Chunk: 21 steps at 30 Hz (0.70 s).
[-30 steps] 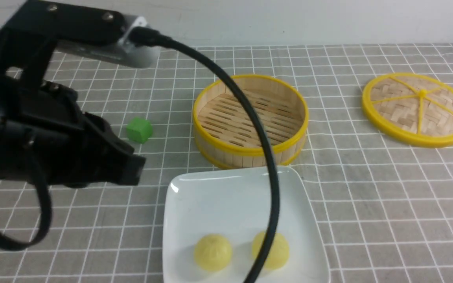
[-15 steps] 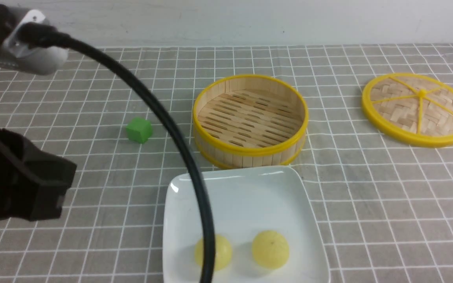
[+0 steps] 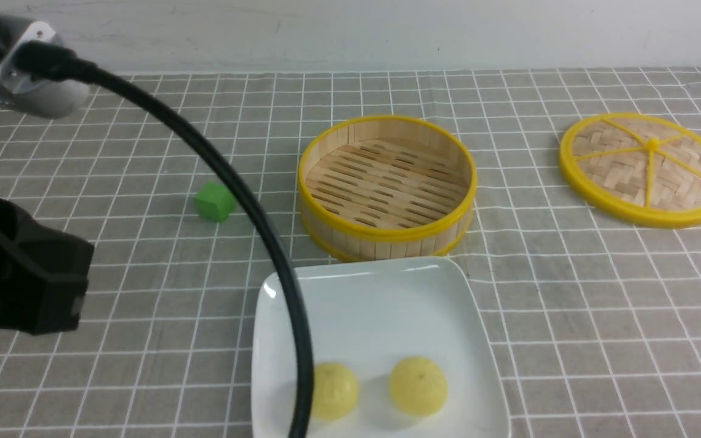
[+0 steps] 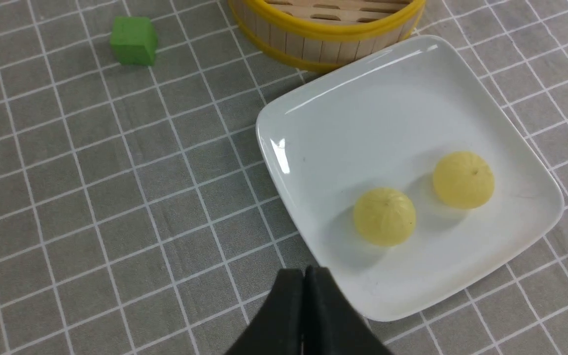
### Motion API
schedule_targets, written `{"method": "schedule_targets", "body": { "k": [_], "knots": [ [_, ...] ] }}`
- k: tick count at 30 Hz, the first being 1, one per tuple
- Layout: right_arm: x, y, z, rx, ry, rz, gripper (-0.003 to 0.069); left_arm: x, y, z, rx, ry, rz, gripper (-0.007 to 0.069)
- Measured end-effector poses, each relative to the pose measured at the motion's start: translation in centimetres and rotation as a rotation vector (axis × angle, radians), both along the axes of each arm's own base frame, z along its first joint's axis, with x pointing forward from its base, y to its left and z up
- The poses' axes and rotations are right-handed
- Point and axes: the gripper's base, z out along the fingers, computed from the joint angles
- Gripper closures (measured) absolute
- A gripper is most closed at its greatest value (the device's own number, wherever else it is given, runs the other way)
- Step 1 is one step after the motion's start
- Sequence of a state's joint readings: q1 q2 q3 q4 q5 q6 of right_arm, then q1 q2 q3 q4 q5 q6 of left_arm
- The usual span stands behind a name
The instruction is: Put the steamed buns into the plate on the grey tablecloth.
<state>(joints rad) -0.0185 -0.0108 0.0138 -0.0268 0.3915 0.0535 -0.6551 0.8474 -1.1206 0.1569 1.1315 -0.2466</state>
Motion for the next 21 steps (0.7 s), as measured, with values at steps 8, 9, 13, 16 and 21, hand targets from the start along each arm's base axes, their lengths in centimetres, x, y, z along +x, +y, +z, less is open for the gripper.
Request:
{"method": "schedule_targets", "body": {
  "k": [8,9,13,16,21],
  "knots": [
    [0.0,0.0,0.0,-0.007,0.000,0.003,0.0561,0.0,0.1,0.0,0.013,0.000,0.005,0.0602],
    [0.0,0.0,0.0,-0.007,0.000,0.003,0.0561,0.0,0.1,-0.1,0.014,0.002,0.006,0.0602],
    [0.0,0.1,0.0,-0.006,0.000,0.011,0.0554,-0.1,0.2,-0.1,0.018,0.006,0.007,0.0602],
    [0.0,0.3,0.0,-0.006,0.000,0.056,0.0554,-0.5,0.5,0.0,0.015,0.007,0.012,0.0602],
    [0.0,0.5,0.0,-0.006,0.000,0.096,0.0549,-1.8,1.6,0.3,-0.015,0.006,0.045,0.0602]
  ]
}}
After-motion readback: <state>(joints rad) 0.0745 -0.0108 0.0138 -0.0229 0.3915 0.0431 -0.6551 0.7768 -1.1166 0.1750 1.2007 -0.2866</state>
